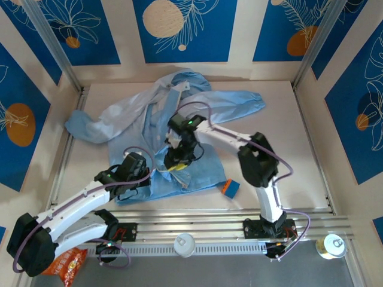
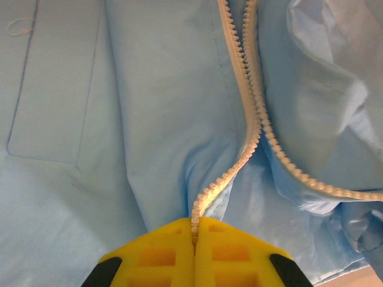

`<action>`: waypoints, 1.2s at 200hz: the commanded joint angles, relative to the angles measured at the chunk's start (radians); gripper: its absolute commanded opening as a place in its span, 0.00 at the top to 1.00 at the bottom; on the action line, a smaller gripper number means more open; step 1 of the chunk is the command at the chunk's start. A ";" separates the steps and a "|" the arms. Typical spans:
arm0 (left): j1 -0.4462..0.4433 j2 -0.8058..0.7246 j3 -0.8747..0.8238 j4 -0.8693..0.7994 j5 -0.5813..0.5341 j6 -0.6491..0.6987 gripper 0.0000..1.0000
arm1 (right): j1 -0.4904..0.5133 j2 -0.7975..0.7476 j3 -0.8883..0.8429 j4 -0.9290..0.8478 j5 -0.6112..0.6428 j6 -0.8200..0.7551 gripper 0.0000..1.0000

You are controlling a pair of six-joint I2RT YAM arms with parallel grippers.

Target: Zip up the jacket

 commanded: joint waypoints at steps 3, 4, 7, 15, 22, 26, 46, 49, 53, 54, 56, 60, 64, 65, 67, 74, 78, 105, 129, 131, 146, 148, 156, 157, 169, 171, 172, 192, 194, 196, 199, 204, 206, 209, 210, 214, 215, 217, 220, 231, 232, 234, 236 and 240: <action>0.014 -0.005 -0.007 -0.035 -0.019 0.005 1.00 | -0.082 -0.123 -0.080 0.113 -0.258 0.079 0.54; 0.014 -0.004 -0.007 -0.035 -0.018 0.006 1.00 | -0.085 -0.125 -0.084 0.116 -0.261 0.080 0.54; 0.015 -0.002 -0.005 -0.035 -0.019 0.008 1.00 | -0.092 -0.134 -0.096 0.124 -0.271 0.084 0.54; 0.016 0.002 0.003 -0.037 -0.017 0.015 1.00 | -0.110 -0.156 -0.122 0.141 -0.273 0.088 0.54; 0.016 0.004 0.007 -0.035 -0.014 0.025 1.00 | -0.121 -0.168 -0.140 0.143 -0.251 0.083 0.54; 0.016 0.006 0.011 -0.037 -0.012 0.030 1.00 | -0.125 -0.173 -0.147 0.140 -0.233 0.078 0.55; 0.015 0.006 0.036 -0.043 0.000 0.073 1.00 | -0.143 -0.179 -0.166 0.117 -0.155 0.069 0.60; 0.016 0.004 0.041 -0.043 0.004 0.084 1.00 | -0.146 -0.182 -0.171 0.124 -0.154 0.073 0.60; 0.017 0.005 0.049 -0.046 0.010 0.098 1.00 | -0.150 -0.187 -0.180 0.134 -0.153 0.079 0.61; 0.017 0.005 0.050 -0.047 0.012 0.102 1.00 | -0.152 -0.189 -0.182 0.137 -0.153 0.081 0.61; 0.016 0.004 0.055 -0.049 0.015 0.110 1.00 | -0.153 -0.191 -0.187 0.145 -0.154 0.085 0.61; 0.015 0.003 0.064 -0.052 0.020 0.127 1.00 | -0.157 -0.198 -0.197 0.162 -0.155 0.094 0.62; 0.016 0.002 0.073 -0.056 0.026 0.143 1.00 | -0.161 -0.204 -0.205 0.179 -0.155 0.104 0.62; 0.016 0.002 0.075 -0.057 0.027 0.148 1.00 | -0.163 -0.204 -0.207 0.183 -0.155 0.106 0.62; 0.015 0.001 0.082 -0.060 0.029 0.155 1.00 | -0.163 -0.209 -0.211 0.189 -0.155 0.110 0.62; 0.016 -0.001 0.099 -0.071 0.034 0.185 1.00 | -0.168 -0.215 -0.217 0.211 -0.155 0.115 0.63; 0.015 -0.002 0.110 -0.079 0.035 0.201 1.00 | -0.169 -0.216 -0.219 0.219 -0.154 0.114 0.63; 0.013 0.000 0.212 -0.146 -0.004 0.304 1.00 | -0.179 -0.191 -0.201 0.213 -0.142 0.110 0.67; 0.010 0.029 0.316 -0.217 -0.089 0.391 1.00 | -0.189 -0.188 -0.219 0.224 -0.129 0.131 0.72; 0.009 0.031 0.327 -0.221 -0.094 0.399 1.00 | -0.192 -0.190 -0.221 0.226 -0.128 0.133 0.73; -0.001 0.072 0.388 -0.244 -0.135 0.467 1.00 | -0.206 -0.199 -0.242 0.239 -0.129 0.150 0.74; -0.004 0.079 0.396 -0.247 -0.142 0.476 1.00 | -0.207 -0.199 -0.244 0.241 -0.129 0.152 0.75; -0.013 0.108 0.428 -0.258 -0.168 0.507 1.00 | -0.214 -0.203 -0.254 0.247 -0.130 0.158 0.75; -0.014 0.111 0.432 -0.258 -0.172 0.510 1.00 | -0.214 -0.203 -0.255 0.247 -0.130 0.158 0.75; -0.041 0.160 0.474 -0.260 -0.195 0.557 1.00 | -0.224 -0.203 -0.264 0.245 -0.135 0.160 0.76; -0.049 0.167 0.481 -0.258 -0.197 0.564 1.00 | -0.225 -0.203 -0.267 0.245 -0.136 0.160 0.76; -0.052 0.172 0.483 -0.257 -0.198 0.568 1.00 | -0.226 -0.203 -0.268 0.245 -0.135 0.161 0.76; -0.151 0.283 0.541 -0.239 -0.213 0.644 1.00 | -0.259 -0.219 -0.301 0.258 -0.144 0.178 0.77; -0.162 0.296 0.549 -0.239 -0.217 0.650 1.00 | -0.265 -0.220 -0.306 0.262 -0.146 0.182 0.77; -0.177 0.312 0.556 -0.239 -0.222 0.658 1.00 | -0.266 -0.224 -0.311 0.264 -0.152 0.186 0.77; -0.198 0.332 0.566 -0.240 -0.230 0.667 1.00 | -0.277 -0.227 -0.319 0.269 -0.157 0.189 0.76; -0.232 0.368 0.581 -0.245 -0.246 0.684 1.00 | -0.292 -0.234 -0.332 0.279 -0.168 0.199 0.76; -0.248 0.386 0.586 -0.247 -0.251 0.689 1.00 | -0.299 -0.237 -0.337 0.283 -0.172 0.203 0.76; -0.267 0.408 0.595 -0.251 -0.262 0.697 1.00 | -0.307 -0.240 -0.346 0.288 -0.177 0.208 0.76; -0.274 0.415 0.598 -0.252 -0.264 0.699 1.00 | -0.311 -0.242 -0.347 0.289 -0.178 0.209 0.75; -0.302 0.450 0.606 -0.255 -0.275 0.704 1.00 | -0.322 -0.246 -0.355 0.293 -0.185 0.213 0.75; -0.302 0.460 0.610 -0.256 -0.278 0.704 1.00 | -0.326 -0.247 -0.357 0.293 -0.187 0.214 0.74; -0.319 0.475 0.612 -0.257 -0.282 0.706 1.00 | -0.332 -0.248 -0.361 0.294 -0.188 0.215 0.74; -0.332 0.497 0.618 -0.256 -0.289 0.705 1.00 | -0.341 -0.251 -0.367 0.295 -0.191 0.217 0.73; -0.374 0.570 0.629 -0.243 -0.297 0.697 1.00 | -0.371 -0.258 -0.380 0.292 -0.199 0.213 0.72; -0.378 0.575 0.630 -0.241 -0.298 0.695 1.00 | -0.372 -0.258 -0.381 0.291 -0.199 0.213 0.72; -0.383 0.586 0.630 -0.237 -0.297 0.692 1.00 | -0.376 -0.258 -0.383 0.290 -0.201 0.212 0.71; -0.389 0.598 0.631 -0.232 -0.295 0.689 0.98 | -0.381 -0.258 -0.386 0.290 -0.202 0.210 0.71; -0.399 0.615 0.632 -0.223 -0.288 0.679 0.95 | -0.390 -0.257 -0.390 0.287 -0.203 0.208 0.71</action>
